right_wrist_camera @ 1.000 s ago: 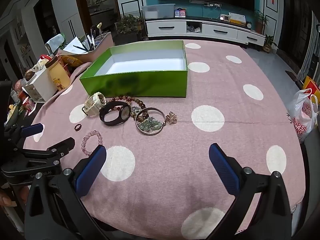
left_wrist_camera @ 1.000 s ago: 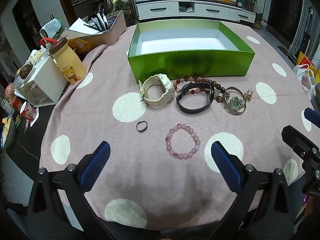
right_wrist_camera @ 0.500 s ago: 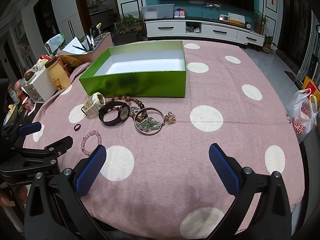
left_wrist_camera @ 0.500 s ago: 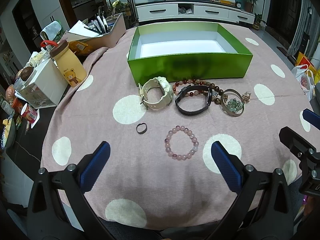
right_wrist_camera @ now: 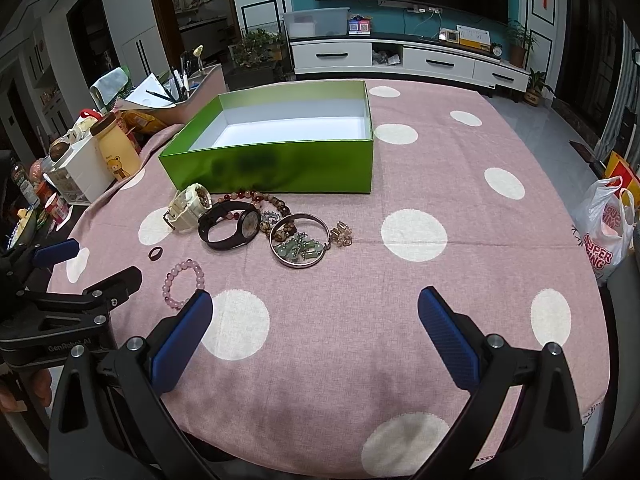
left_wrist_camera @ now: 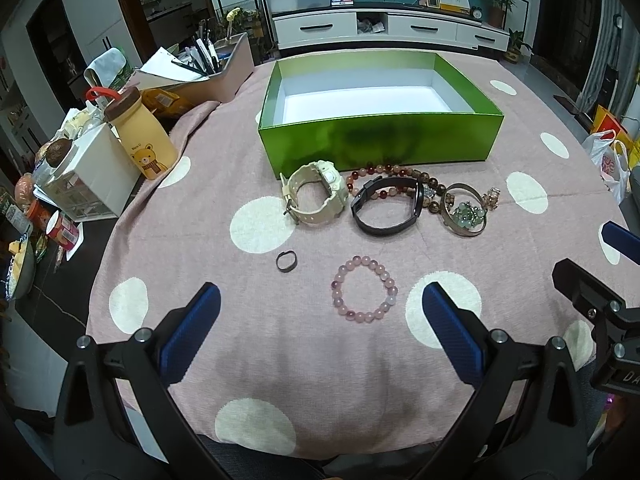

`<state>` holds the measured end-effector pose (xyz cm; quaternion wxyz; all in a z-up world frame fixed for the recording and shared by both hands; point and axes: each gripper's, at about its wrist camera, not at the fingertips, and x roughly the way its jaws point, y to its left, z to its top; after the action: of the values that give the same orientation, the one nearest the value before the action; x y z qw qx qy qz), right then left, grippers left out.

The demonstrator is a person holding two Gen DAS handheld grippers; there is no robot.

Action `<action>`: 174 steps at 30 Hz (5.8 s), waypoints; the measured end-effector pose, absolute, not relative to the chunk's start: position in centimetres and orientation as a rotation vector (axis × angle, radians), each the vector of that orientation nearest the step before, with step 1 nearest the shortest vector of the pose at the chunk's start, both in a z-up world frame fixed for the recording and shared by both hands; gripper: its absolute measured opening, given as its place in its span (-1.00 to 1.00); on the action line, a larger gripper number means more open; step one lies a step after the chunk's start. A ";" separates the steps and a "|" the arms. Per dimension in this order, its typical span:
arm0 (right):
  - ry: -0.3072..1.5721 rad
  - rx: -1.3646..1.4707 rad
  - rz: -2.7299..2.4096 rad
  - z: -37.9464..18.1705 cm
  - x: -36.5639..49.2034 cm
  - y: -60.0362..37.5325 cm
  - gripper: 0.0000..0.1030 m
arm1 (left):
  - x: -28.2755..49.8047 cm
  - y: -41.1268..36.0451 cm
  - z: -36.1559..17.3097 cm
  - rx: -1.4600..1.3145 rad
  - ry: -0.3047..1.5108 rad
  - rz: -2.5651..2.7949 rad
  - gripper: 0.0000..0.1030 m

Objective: Organize jewelry

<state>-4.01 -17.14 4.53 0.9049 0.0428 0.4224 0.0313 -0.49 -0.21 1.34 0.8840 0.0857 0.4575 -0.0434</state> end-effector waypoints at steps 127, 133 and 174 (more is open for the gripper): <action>0.666 -0.056 0.307 6.8 5.0 -14.6 -0.86 | 8.8 3.0 2.4 0.005 0.745 -0.307 -0.64; 0.642 -0.008 0.324 8.5 9.5 -15.7 -0.86 | 13.8 1.2 4.0 -0.022 0.766 -0.317 -0.64; 0.771 0.251 0.223 3.0 4.7 -22.9 -0.13 | 8.4 8.0 -0.6 -0.135 0.886 -0.140 0.39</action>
<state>4.70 -22.91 2.97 0.9129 0.1220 0.3741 0.1081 8.36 7.96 -0.60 0.8989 -0.0654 0.4280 -0.0675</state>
